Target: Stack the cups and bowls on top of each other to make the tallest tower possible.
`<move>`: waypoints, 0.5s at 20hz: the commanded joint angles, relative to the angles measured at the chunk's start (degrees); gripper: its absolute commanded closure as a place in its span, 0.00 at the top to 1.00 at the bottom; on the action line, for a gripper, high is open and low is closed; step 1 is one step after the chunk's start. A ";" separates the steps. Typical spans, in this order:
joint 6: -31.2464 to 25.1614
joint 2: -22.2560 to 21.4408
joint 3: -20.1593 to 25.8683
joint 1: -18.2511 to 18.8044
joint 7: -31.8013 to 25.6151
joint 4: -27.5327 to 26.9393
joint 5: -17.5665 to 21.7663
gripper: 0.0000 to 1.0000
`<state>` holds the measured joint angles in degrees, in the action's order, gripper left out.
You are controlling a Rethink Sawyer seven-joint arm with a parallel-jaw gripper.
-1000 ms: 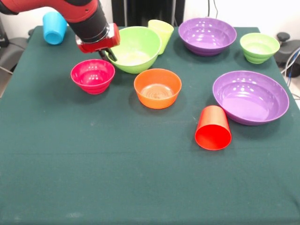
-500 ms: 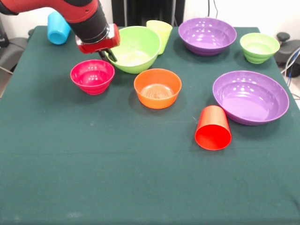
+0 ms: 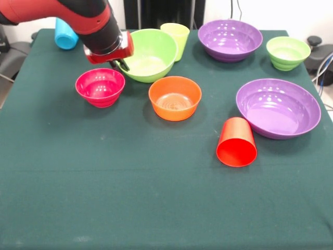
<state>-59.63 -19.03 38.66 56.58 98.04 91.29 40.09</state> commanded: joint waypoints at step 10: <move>5.46 3.80 -2.79 -2.64 -10.96 -13.23 9.98 0.00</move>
<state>-62.81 -18.01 38.77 55.99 98.04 88.74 40.08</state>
